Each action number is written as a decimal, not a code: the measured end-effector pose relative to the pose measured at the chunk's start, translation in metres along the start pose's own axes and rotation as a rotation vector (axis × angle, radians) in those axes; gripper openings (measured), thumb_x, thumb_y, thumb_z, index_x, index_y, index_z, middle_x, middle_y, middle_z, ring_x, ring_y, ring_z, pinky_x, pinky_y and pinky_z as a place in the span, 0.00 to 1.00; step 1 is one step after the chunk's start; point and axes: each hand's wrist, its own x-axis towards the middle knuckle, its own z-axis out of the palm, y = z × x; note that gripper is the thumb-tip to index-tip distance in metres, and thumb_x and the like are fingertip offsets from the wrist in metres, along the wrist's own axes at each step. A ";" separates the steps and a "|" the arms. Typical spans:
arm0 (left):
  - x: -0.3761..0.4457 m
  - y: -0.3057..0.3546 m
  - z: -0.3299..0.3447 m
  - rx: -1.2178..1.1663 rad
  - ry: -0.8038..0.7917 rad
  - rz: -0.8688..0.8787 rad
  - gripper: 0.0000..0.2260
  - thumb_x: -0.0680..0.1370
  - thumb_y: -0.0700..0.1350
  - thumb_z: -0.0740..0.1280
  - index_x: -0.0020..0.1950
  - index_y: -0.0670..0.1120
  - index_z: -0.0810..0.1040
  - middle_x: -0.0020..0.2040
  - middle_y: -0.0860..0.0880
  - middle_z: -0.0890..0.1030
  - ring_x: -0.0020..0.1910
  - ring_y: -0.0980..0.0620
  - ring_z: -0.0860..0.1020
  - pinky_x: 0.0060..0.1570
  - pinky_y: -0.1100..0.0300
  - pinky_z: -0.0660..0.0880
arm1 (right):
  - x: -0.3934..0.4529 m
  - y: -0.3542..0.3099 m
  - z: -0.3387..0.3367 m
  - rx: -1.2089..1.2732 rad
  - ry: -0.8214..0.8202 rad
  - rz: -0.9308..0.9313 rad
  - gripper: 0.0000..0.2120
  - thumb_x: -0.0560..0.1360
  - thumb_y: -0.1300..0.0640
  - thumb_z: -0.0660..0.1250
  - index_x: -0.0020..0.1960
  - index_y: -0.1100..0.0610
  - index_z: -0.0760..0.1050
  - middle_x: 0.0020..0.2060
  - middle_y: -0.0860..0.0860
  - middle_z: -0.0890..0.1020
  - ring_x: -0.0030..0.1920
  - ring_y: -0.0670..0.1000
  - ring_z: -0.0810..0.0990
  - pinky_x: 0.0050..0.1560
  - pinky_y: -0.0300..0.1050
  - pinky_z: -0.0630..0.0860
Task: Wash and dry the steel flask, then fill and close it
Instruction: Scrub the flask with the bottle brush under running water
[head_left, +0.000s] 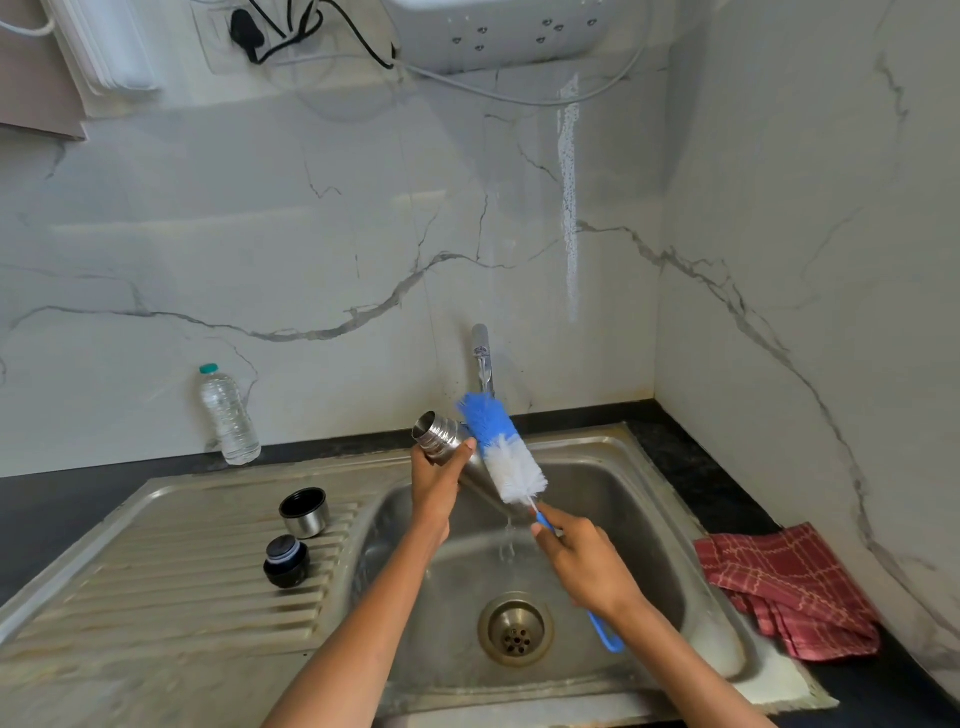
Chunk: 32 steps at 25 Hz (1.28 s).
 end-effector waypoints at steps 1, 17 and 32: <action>-0.001 -0.002 0.000 0.010 0.000 0.007 0.24 0.73 0.47 0.79 0.64 0.44 0.74 0.58 0.44 0.84 0.58 0.45 0.82 0.56 0.47 0.79 | -0.001 -0.002 0.002 0.005 -0.002 -0.028 0.10 0.83 0.49 0.60 0.60 0.47 0.78 0.27 0.40 0.76 0.30 0.41 0.73 0.36 0.41 0.69; -0.010 0.011 -0.007 -0.120 0.221 -0.044 0.30 0.73 0.47 0.79 0.68 0.46 0.65 0.60 0.49 0.79 0.55 0.55 0.79 0.54 0.40 0.81 | -0.006 0.012 -0.007 -0.124 -0.022 0.087 0.08 0.82 0.53 0.59 0.48 0.49 0.76 0.34 0.46 0.79 0.36 0.48 0.76 0.41 0.49 0.74; -0.011 0.019 -0.008 -0.166 0.206 -0.078 0.28 0.73 0.49 0.79 0.69 0.52 0.69 0.61 0.52 0.80 0.60 0.52 0.78 0.51 0.38 0.82 | -0.009 0.014 -0.009 -0.109 0.046 0.097 0.08 0.83 0.53 0.59 0.46 0.48 0.73 0.35 0.49 0.80 0.35 0.50 0.78 0.38 0.49 0.75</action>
